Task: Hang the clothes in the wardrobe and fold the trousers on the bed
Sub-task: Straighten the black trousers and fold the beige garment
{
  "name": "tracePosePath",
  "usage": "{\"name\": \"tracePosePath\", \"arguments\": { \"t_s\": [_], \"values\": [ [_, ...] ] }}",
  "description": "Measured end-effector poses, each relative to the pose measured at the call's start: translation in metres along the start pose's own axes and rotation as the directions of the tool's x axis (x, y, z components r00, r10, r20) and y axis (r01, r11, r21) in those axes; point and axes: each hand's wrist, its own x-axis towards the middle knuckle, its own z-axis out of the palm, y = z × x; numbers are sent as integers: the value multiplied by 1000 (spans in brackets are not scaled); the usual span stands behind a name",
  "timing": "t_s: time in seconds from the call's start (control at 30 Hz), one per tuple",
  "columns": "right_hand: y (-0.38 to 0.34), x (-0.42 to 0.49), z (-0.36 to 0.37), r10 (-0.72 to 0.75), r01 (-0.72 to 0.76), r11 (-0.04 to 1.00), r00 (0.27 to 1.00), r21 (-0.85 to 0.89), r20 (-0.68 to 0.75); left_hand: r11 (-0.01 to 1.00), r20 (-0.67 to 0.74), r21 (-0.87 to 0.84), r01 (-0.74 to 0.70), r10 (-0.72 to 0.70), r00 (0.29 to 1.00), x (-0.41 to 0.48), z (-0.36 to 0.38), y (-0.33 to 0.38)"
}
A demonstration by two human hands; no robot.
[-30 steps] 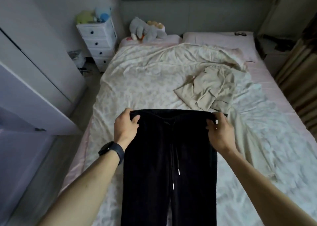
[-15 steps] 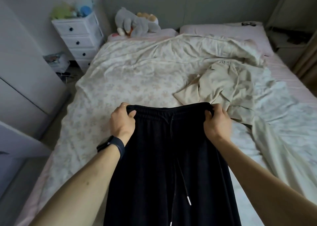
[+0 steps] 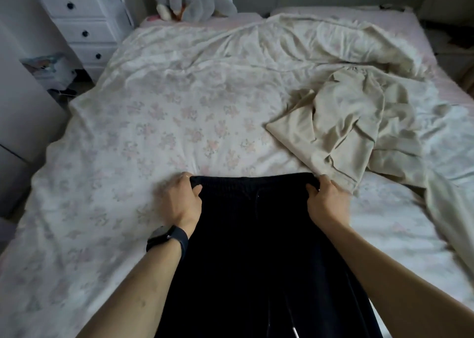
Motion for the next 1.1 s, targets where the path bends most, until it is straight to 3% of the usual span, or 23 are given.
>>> {"name": "tracePosePath", "arguments": {
  "t_s": [0.23, 0.33, 0.43, 0.53, 0.63, 0.73, 0.8, 0.9, 1.1],
  "values": [
    [18, 20, 58, 31, -31, 998, 999, -59, -8, 990, -87, 110, -84, 94, 992, 14, 52, -24],
    [14, 2, 55, 27, -27, 1000, 999, 11, 34, 995, -61, 18, -94, 95, 994, -6, 51, -19],
    [12, -59, 41, -73, 73, 997, 992, 4, 105, 987, 81, -81, -139, 146, 986, -64, 39, -16],
    [23, -149, 29, -213, 218, 969, 975, -114, 57, 941, 159, 96, -324, 307, 939, -148, 29, -19],
    [41, -229, 23, -356, 384, 910, 917, -158, 179, 855, 273, 113, -507, 464, 843, -224, 22, -33],
    [81, -279, 7, -326, 405, 875, 898, -267, 295, 874, 353, 207, -440, 353, 867, -263, 1, -76],
    [115, -300, -13, -135, 238, 904, 947, -354, 293, 869, 365, 299, -394, 277, 889, -278, -21, -107],
    [154, -323, -37, 104, -3, 931, 960, -364, 259, 856, 389, 392, -338, 179, 904, -297, -48, -129],
    [181, -389, -83, 72, 41, 948, 938, -316, 338, 917, 394, 366, -158, 2, 919, -387, -80, -118]
  ]
}}
